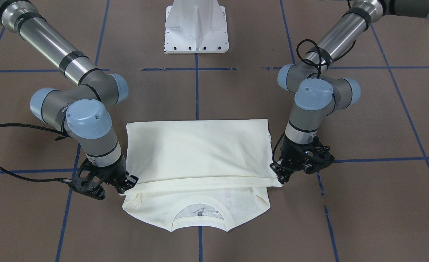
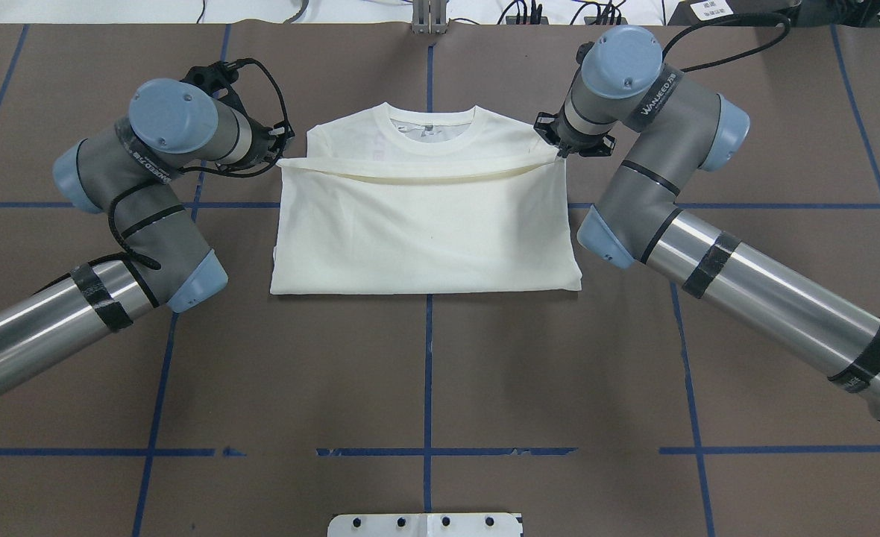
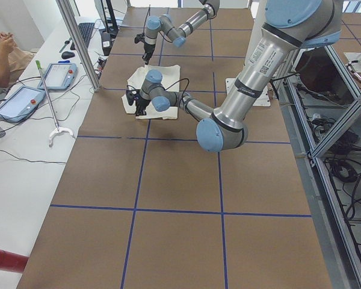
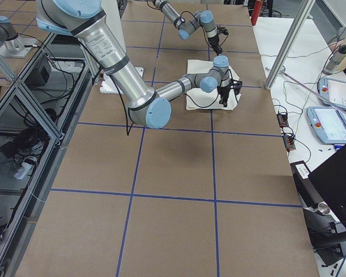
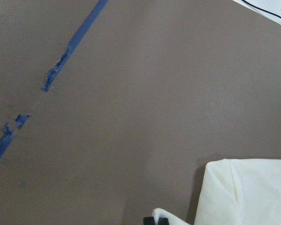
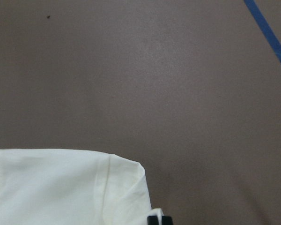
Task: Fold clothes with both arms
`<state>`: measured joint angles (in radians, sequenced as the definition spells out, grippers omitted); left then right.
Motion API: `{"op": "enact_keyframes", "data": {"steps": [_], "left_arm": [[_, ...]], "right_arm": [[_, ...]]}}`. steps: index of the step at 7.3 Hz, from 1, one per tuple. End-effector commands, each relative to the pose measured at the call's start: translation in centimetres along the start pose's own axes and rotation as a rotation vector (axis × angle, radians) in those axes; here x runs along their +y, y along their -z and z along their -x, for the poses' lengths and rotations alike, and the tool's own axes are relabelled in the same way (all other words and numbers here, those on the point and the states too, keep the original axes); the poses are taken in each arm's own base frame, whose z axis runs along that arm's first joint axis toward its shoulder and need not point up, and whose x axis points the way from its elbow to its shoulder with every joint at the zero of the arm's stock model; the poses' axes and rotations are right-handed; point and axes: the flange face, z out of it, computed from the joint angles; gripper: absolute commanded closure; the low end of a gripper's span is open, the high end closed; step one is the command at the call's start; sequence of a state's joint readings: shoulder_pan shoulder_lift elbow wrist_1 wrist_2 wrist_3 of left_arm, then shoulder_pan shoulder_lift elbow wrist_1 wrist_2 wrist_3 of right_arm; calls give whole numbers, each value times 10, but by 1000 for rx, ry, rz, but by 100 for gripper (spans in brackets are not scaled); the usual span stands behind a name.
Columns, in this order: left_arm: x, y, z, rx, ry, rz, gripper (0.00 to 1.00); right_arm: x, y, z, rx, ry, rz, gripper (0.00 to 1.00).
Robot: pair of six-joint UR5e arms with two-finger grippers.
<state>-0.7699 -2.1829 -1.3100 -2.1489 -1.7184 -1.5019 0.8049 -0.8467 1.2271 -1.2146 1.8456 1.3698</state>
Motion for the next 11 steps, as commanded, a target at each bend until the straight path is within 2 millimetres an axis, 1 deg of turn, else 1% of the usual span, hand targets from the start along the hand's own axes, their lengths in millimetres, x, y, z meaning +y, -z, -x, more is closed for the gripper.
{"op": "enact_keyframes", "data": {"steps": [1, 2, 3, 4, 5, 6, 7, 8, 9, 10, 11], "left_arm": [[-1, 3, -3, 11, 1, 1, 51], [0, 8, -7, 44, -1, 1, 45], [0, 16, -10, 79, -6, -1, 42], [1, 17, -11, 84, -7, 0, 38], [2, 20, -13, 91, -7, 0, 38], [3, 33, -18, 115, -11, -2, 38], [4, 39, -22, 129, -13, -3, 38], [5, 40, -23, 132, -11, -1, 38], [5, 40, -22, 131, -11, -3, 38], [5, 39, -21, 128, -10, -3, 39], [6, 39, -22, 126, -11, -1, 39]], "right_arm": [[-12, 12, 0, -16, -9, -12, 97], [-19, 23, -5, -34, -18, -7, 81], [-14, 31, -13, -54, -16, 8, 73], [1, 54, -32, -99, -12, 59, 61], [7, 70, -43, -130, -14, 94, 45], [16, 77, -67, -135, -53, 103, 44], [46, 74, -108, -118, -89, 130, 41], [71, 66, -120, -93, -180, 164, 38], [117, 46, -111, -78, -265, 194, 38], [138, 44, -99, -135, -321, 192, 38], [150, 47, -92, -159, -376, 196, 37]]}}
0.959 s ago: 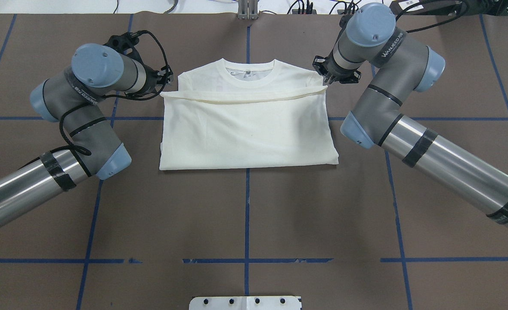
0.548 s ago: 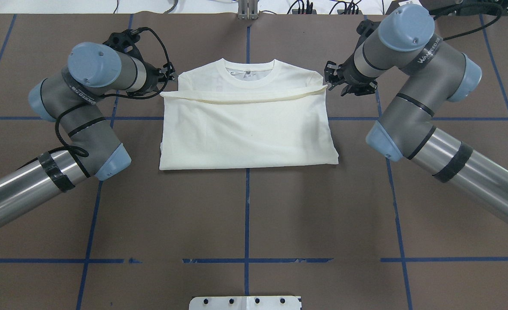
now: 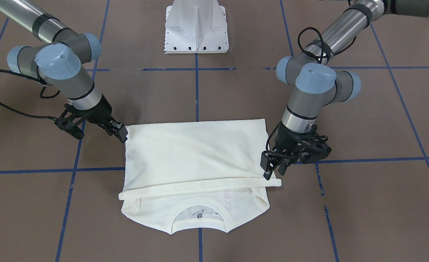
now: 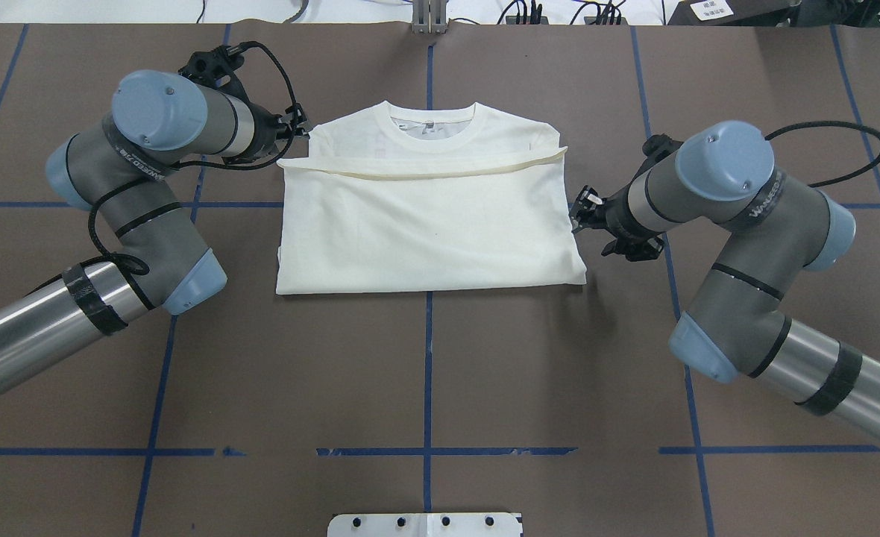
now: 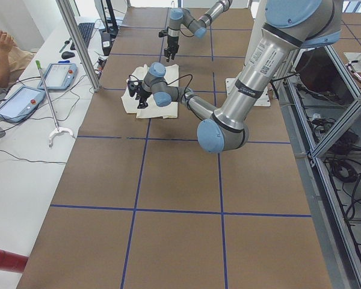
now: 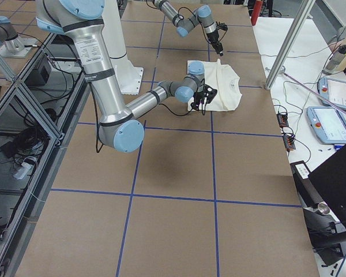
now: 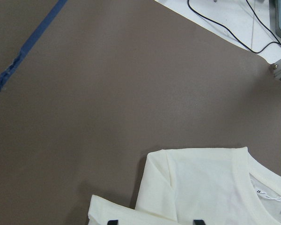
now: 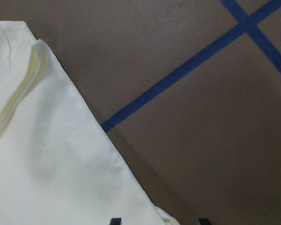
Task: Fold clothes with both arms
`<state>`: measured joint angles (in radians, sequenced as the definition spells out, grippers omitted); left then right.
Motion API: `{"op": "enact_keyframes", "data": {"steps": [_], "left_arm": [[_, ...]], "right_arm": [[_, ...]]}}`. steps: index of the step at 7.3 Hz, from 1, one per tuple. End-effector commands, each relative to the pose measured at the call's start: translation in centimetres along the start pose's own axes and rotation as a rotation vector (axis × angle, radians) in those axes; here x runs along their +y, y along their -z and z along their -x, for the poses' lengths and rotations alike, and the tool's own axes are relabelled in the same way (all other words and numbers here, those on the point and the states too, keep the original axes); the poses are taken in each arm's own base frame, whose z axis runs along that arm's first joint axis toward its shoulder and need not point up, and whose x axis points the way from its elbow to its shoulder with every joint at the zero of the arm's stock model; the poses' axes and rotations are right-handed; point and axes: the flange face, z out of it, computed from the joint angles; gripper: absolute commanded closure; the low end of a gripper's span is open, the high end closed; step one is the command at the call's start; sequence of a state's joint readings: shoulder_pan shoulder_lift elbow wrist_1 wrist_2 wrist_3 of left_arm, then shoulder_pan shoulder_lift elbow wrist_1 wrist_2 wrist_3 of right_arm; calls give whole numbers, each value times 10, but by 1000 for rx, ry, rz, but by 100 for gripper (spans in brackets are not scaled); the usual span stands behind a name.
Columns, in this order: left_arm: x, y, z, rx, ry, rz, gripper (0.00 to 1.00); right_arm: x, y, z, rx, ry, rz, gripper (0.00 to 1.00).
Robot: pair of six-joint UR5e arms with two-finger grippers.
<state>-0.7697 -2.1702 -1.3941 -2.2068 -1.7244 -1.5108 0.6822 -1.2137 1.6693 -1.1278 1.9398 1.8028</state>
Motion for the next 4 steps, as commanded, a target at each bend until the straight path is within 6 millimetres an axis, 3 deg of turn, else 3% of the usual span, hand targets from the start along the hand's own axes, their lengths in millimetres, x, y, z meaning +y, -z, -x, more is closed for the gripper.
{"op": "enact_keyframes", "data": {"steps": [1, 4], "left_arm": [[1, -1, 1, -5, 0, 0, 39], [1, -2, 2, -8, 2, 0, 39]], "right_arm": [[24, -5, -2, -40, -76, 8, 37], [33, -18, -14, -24, -64, -29, 35]]}}
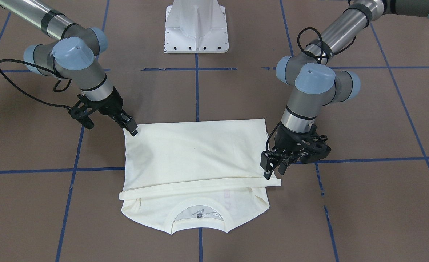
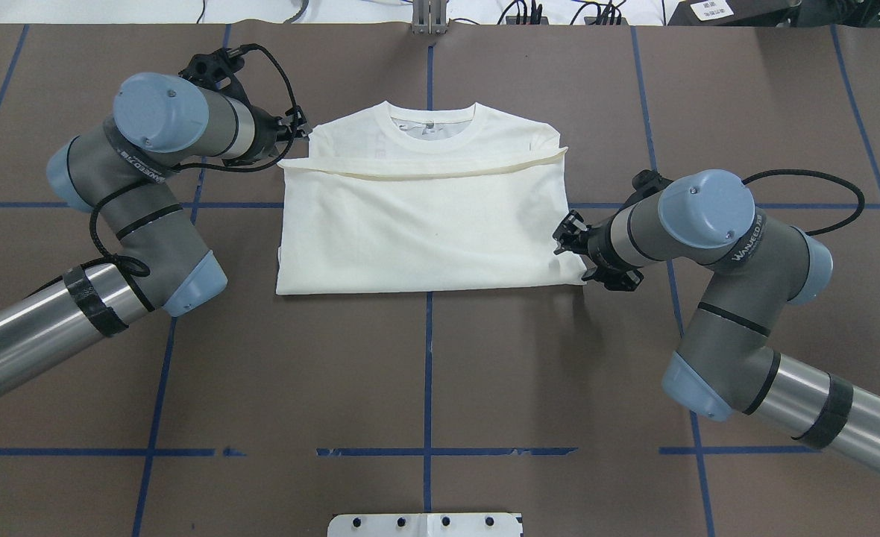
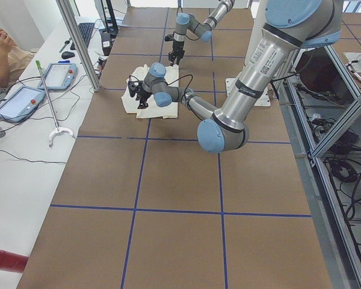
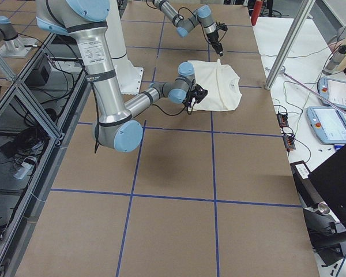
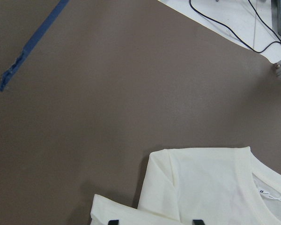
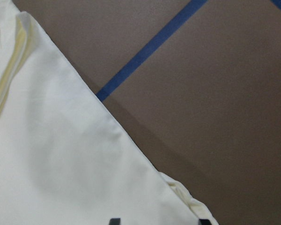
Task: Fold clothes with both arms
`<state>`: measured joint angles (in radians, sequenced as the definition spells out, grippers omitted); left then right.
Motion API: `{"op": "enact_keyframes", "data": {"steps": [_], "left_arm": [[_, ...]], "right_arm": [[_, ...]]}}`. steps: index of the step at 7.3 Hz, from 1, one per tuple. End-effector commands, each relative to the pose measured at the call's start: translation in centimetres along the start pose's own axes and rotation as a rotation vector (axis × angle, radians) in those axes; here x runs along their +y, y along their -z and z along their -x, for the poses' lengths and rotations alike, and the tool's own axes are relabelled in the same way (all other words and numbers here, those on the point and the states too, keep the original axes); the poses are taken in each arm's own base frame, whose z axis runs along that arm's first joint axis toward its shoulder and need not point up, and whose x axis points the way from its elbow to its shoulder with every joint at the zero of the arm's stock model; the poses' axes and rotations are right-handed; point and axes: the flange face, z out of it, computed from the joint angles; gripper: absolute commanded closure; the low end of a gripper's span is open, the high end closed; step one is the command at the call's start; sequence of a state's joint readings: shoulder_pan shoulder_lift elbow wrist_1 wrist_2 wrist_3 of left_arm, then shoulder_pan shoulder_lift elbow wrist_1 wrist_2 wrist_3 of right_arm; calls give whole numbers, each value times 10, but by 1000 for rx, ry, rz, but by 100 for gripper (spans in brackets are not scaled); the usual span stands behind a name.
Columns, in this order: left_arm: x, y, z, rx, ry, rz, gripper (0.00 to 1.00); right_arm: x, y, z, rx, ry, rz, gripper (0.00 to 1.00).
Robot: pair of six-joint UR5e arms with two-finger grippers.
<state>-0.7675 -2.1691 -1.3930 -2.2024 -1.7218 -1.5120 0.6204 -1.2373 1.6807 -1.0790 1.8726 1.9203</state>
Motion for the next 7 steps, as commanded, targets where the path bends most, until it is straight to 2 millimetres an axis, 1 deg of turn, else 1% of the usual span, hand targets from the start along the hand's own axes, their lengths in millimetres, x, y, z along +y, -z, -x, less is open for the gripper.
{"op": "enact_keyframes", "data": {"steps": [1, 2, 3, 4, 5, 7], "left_arm": [[0, 0, 0, -3, 13, -2, 39], [1, -1, 0, -3, 30, 0, 39], [1, 0, -1, -2, 32, 0, 39], [1, -1, 0, -3, 32, 0, 39], [1, 0, -1, -2, 33, -2, 39], [0, 0, 0, -1, 34, -2, 39]], "right_arm": [[4, -5, -4, 3, 4, -19, 33], [3, -3, -5, 2, 4, -20, 34], [3, -1, -6, 5, 3, -21, 61], [0, -4, -16, 19, -1, -27, 91], [0, -3, -16, 17, 0, -24, 100], [5, 17, -22, -4, 6, -9, 100]]}}
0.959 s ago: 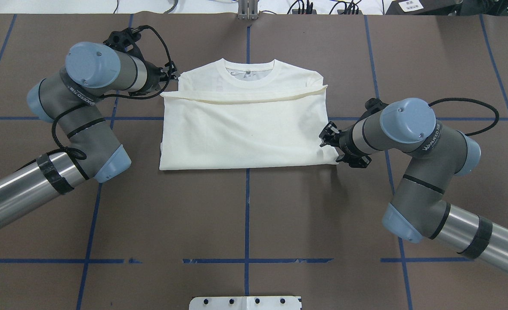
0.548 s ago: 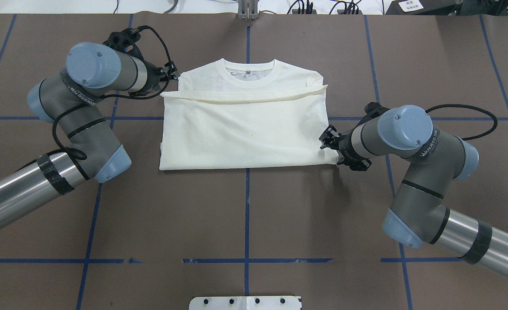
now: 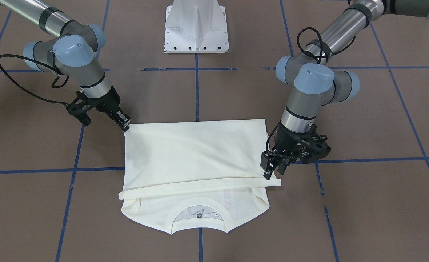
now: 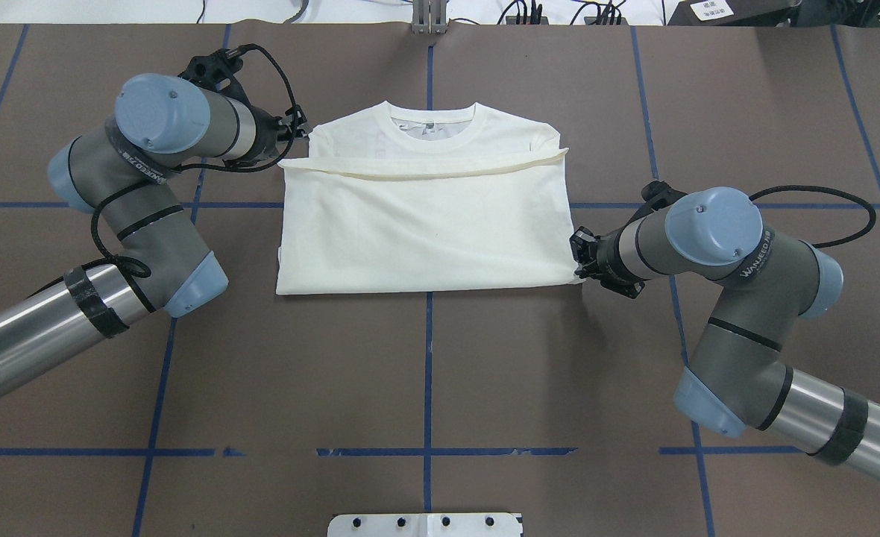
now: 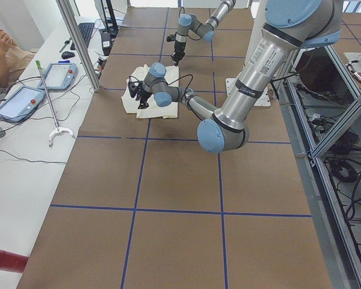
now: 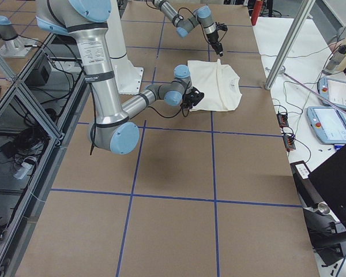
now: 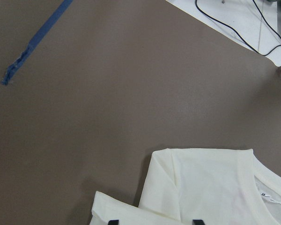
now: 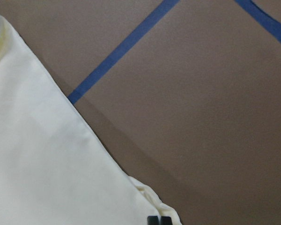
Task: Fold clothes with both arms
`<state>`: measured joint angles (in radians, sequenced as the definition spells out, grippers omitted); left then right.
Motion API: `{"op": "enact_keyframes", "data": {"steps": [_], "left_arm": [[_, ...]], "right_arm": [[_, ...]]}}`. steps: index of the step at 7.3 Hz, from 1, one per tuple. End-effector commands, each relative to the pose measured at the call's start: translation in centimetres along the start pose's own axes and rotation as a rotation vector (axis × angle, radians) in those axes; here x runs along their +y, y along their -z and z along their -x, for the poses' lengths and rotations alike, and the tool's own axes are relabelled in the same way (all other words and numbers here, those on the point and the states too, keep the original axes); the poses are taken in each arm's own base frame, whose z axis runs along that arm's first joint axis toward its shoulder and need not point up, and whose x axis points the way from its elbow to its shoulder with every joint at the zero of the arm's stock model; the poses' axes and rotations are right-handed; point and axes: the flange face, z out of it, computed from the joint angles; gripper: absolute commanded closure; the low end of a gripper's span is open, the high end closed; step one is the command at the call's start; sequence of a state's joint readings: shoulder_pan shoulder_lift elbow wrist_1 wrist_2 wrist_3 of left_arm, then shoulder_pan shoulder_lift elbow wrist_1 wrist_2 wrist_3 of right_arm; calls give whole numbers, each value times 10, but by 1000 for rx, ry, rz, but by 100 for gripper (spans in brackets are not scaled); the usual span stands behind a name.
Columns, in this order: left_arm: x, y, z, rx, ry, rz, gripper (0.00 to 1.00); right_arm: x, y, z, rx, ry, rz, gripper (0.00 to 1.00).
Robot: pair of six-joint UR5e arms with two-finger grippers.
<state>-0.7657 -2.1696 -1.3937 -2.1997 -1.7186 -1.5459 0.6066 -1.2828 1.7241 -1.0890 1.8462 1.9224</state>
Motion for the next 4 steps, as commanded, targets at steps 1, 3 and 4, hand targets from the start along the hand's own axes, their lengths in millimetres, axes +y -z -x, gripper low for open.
{"op": "enact_keyframes", "data": {"steps": [1, 3, 4], "left_arm": [[1, 4, -3, 9, -1, 3, 40], [10, 30, -6, 56, -11, 13, 42], [18, 51, -1, 85, -15, 44, 42]], "right_arm": [[21, 50, -34, -23, 10, 57, 100], [91, 121, -101, 15, 99, 252, 100], [133, 148, -136, 80, 160, 389, 100]]}}
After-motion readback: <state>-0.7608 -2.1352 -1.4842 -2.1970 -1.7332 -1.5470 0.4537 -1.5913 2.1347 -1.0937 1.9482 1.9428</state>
